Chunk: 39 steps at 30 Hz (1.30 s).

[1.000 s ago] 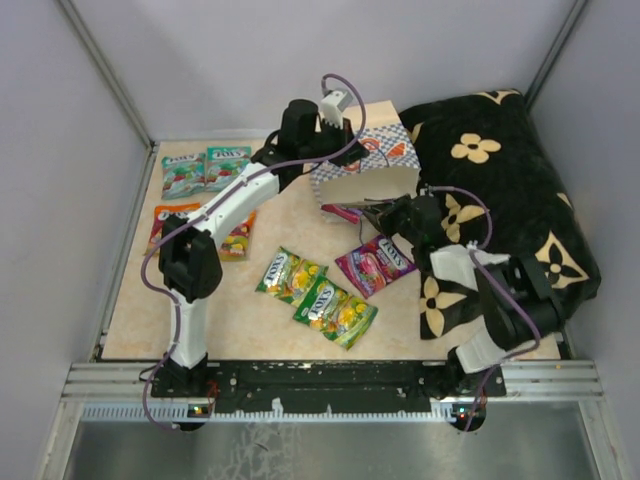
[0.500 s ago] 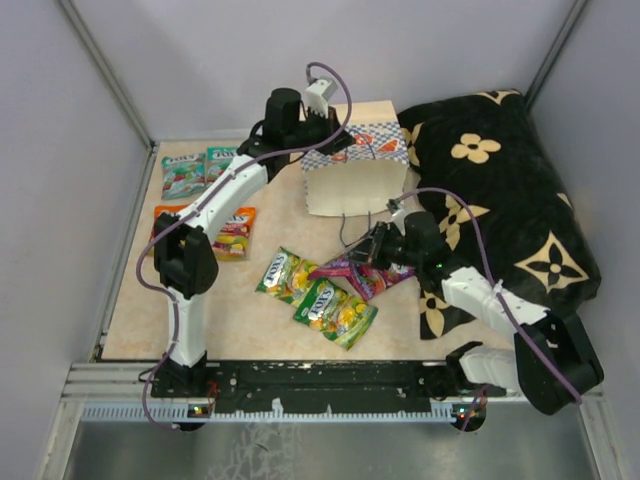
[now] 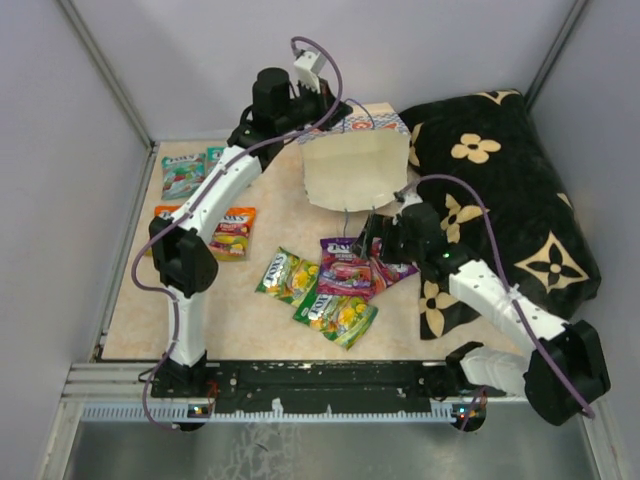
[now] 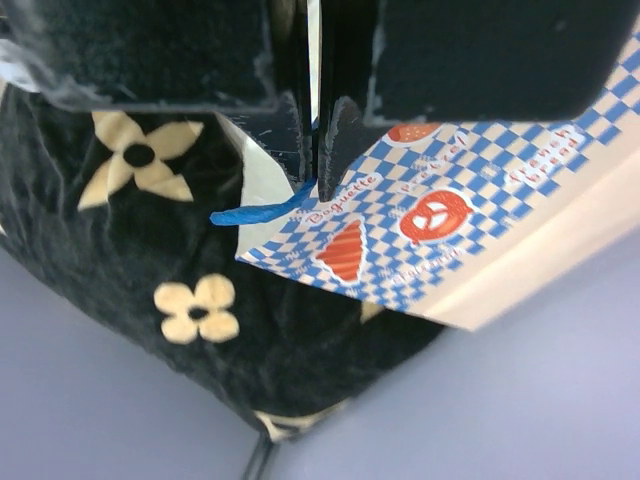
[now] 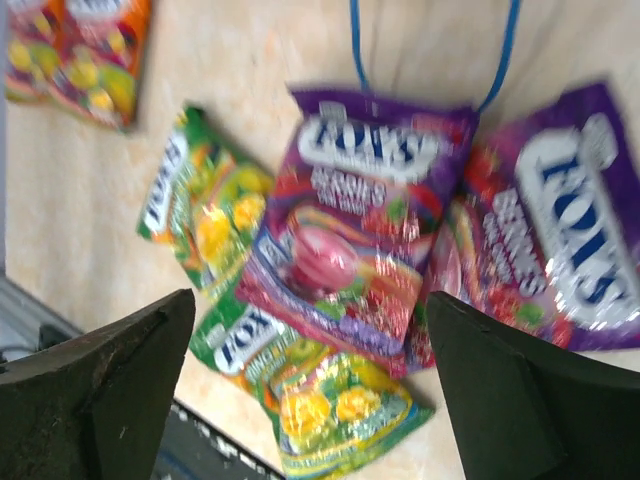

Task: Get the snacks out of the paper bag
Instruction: Place the snack at the center of the board, then adjust the paper bag at the center of the board.

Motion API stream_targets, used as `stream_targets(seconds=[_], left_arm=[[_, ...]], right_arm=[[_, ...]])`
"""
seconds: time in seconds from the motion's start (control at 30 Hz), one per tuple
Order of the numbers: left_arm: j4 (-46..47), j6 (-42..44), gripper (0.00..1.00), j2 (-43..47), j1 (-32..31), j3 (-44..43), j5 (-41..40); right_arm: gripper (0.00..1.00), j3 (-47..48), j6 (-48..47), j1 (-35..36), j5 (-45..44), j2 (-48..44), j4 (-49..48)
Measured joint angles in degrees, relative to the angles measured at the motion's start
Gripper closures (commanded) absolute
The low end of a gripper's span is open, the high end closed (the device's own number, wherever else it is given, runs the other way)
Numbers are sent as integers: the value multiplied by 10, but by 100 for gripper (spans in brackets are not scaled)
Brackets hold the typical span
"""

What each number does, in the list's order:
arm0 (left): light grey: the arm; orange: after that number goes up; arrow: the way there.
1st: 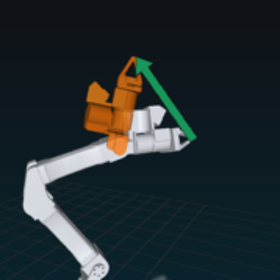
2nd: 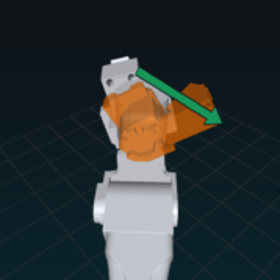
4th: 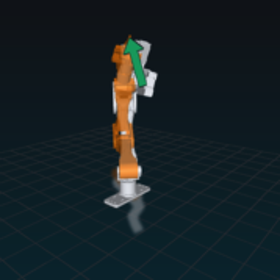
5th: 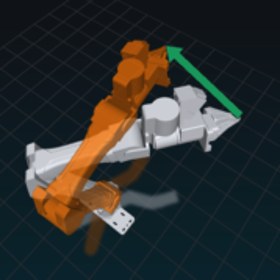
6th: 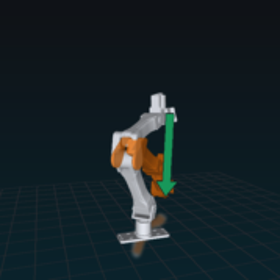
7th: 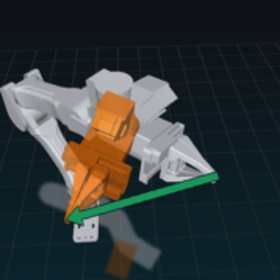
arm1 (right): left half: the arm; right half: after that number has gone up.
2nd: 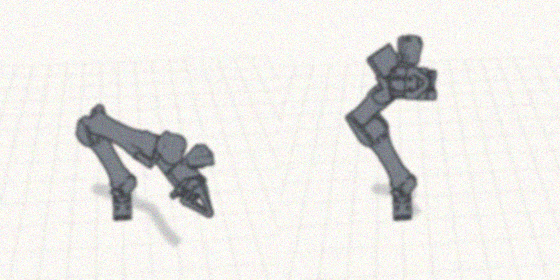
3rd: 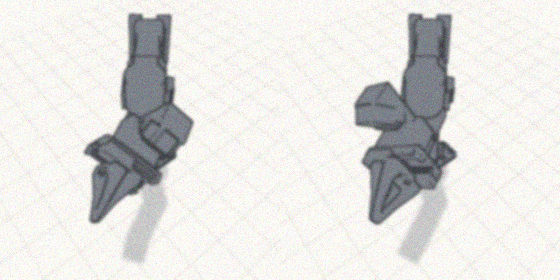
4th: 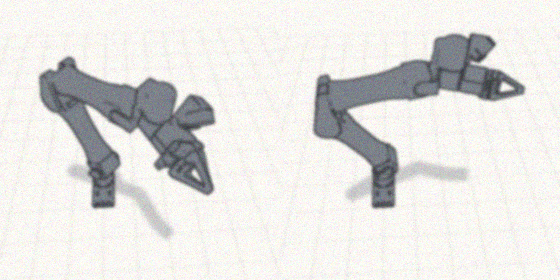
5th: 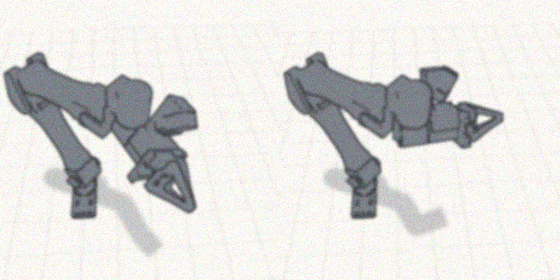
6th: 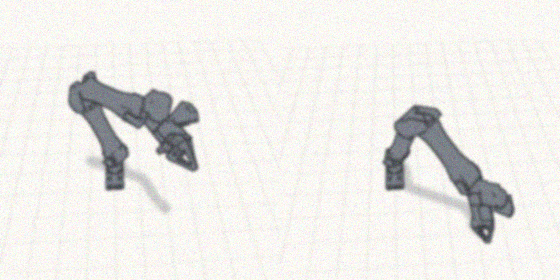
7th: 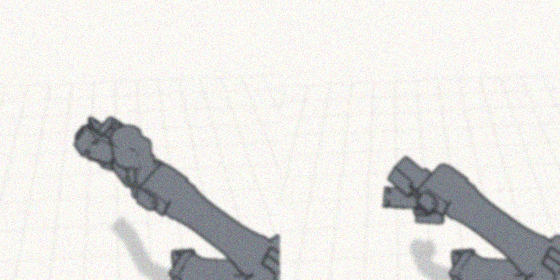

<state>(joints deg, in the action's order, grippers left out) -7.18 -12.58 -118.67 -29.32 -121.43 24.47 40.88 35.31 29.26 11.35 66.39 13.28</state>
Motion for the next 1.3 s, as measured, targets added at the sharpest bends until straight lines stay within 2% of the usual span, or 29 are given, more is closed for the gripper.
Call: stream_targets(seconds=[0.1,0.2,0.33,0.6,0.67,0.8,0.9,1.03,1.07,1.1,1.13,1.17,1.2,1.3], left_arm=[[12,-7,100,0,8,-18,-14],[24,-18,100,-1,19,-38,-25],[40,-30,100,-2,29,-60,-28],[66,-45,100,-5,34,-64,-24],[68,-46,100,-7,34,-64,-23],[73,-48,100,-10,34,-64,-17],[82,-55,100,-15,34,-64,-11],[104,-58,100,-26,35,-64,-5],[113,-59,94,-31,35,-64,-3],[121,-60,82,-40,35,-70,0],[129,-62,58,-55,38,-84,4],[131,-66,29,-72,40,-103,10],[135,-76,4,-103,42,-143,22],[159,-141,0,-174,63,-213,75]], right_arm=[[2,52,-22,-15,-44,-23,17],[10,94,-34,-38,-82,-24,17],[14,115,-54,-54,-122,-8,16],[23,117,-78,-61,-86,71,-35],[34,117,-80,-62,-68,75,-59],[63,117,-84,-62,-43,76,-97],[100,119,-83,-63,-24,82,-108],[100,129,-77,-63,-8,83,-107],[100,133,-76,-63,-7,83,-108],[100,136,-76,-63,-7,83,-109],[100,137,-73,-64,-7,83,-113],[100,140,-68,-65,-7,83,-115],[100,142,-64,-66,-8,84,-118],[100,156,-43,-71,-11,101,-140]])
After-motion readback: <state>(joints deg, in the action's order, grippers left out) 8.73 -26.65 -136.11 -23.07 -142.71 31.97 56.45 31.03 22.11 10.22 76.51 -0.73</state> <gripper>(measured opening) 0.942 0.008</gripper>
